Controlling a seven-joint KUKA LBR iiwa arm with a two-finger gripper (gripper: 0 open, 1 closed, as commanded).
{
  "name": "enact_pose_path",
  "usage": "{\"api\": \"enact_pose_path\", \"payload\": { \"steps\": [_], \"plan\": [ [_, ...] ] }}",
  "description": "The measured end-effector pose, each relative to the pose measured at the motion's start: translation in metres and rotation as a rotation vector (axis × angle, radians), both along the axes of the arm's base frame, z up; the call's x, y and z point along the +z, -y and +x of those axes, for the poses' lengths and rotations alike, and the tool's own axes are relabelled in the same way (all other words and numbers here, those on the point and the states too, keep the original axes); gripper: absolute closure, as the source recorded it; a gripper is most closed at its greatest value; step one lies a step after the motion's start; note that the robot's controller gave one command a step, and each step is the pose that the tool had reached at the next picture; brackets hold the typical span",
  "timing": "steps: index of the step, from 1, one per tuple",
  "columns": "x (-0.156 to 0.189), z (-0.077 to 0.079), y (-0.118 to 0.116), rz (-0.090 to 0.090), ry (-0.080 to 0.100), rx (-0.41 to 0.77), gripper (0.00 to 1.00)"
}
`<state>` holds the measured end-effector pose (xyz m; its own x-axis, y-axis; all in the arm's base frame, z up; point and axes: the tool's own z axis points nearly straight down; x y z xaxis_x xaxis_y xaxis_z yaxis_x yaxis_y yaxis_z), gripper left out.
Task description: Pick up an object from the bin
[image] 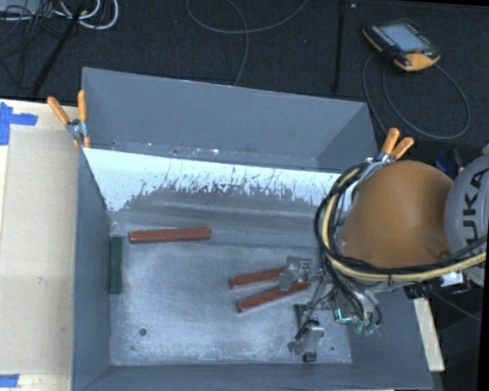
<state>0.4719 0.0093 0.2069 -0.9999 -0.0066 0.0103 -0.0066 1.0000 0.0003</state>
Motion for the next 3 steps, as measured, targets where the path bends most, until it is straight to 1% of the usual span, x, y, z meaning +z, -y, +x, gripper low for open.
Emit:
{"api": "enact_pose_path", "payload": {
  "steps": [1,2,3],
  "plan": [
    [0.004,0.002,0.0,0.0,0.008,0.0,0.0],
    [-0.047,0.052,-0.025,0.001,0.02,-0.021,0.0],
    [-0.095,0.06,-0.021,0.0,0.008,-0.192,0.0]
  ]
}}
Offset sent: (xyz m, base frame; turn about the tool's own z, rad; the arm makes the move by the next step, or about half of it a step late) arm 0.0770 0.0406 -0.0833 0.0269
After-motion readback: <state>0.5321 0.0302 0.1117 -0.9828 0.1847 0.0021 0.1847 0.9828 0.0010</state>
